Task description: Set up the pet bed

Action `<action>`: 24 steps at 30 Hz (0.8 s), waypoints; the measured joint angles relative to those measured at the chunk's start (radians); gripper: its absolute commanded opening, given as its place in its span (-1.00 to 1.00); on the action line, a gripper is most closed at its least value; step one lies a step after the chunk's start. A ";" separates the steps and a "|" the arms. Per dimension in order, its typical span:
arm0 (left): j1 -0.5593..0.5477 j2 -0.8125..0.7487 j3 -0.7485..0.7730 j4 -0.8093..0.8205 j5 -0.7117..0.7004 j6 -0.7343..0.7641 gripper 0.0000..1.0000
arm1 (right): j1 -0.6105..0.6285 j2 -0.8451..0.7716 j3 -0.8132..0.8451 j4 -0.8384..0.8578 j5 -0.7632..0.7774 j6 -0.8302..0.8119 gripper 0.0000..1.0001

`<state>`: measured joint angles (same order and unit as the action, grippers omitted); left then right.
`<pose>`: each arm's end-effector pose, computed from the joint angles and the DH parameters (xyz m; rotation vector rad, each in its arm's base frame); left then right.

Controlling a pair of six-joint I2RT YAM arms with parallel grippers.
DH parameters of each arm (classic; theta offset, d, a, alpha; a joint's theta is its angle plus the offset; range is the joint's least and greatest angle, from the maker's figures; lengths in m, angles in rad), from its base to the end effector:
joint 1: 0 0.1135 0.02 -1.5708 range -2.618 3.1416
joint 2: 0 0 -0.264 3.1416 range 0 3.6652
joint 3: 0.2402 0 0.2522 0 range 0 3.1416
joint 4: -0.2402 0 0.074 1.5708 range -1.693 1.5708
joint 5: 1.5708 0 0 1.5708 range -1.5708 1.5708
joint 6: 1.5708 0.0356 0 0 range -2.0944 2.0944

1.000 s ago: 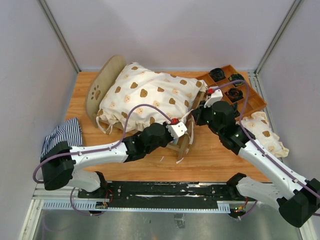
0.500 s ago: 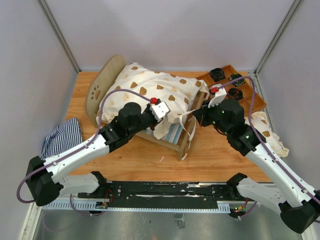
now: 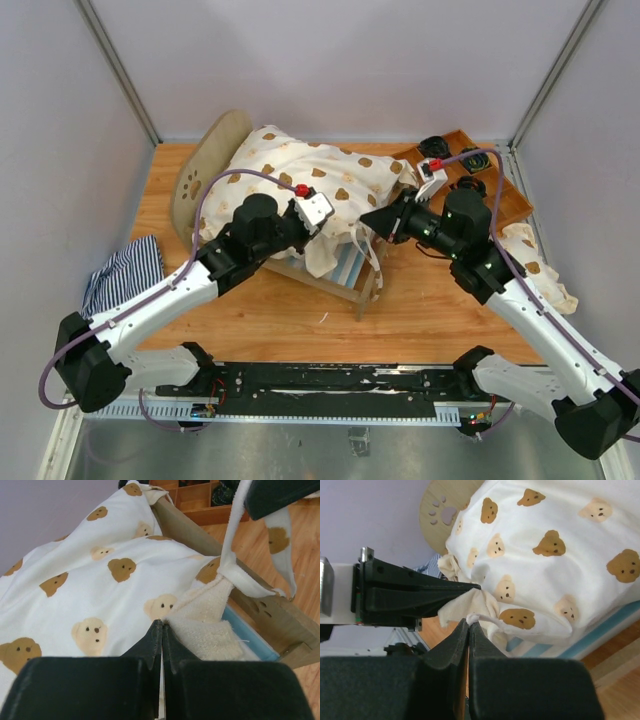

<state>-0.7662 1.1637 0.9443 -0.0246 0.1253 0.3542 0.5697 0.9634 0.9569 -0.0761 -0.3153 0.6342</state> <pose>0.1941 -0.1930 0.3348 1.0480 1.5021 -0.4048 0.1811 0.1291 0.3798 -0.2016 1.7754 1.1533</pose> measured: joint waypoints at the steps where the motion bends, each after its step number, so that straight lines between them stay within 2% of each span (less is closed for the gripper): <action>1: 0.005 0.000 0.000 0.002 -0.002 -0.005 -0.99 | -0.008 0.005 0.000 0.021 -0.006 0.033 -0.99; 8: 0.031 0.002 -0.004 0.043 -0.022 -0.046 -0.99 | -0.063 0.024 -0.035 0.198 -0.051 0.280 -0.99; 18: 0.051 0.012 -0.043 0.093 -0.026 -0.097 -0.99 | -0.075 0.058 -0.193 0.433 -0.111 0.595 -0.99; 24: 0.057 0.021 -0.048 0.116 -0.026 -0.114 -0.99 | -0.075 0.074 -0.221 0.520 -0.134 0.728 -0.99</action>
<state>-0.7090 1.1847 0.8967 0.0914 0.0990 0.2398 0.4946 1.0378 0.7357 0.4442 -0.4496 1.3624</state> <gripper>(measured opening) 0.008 0.010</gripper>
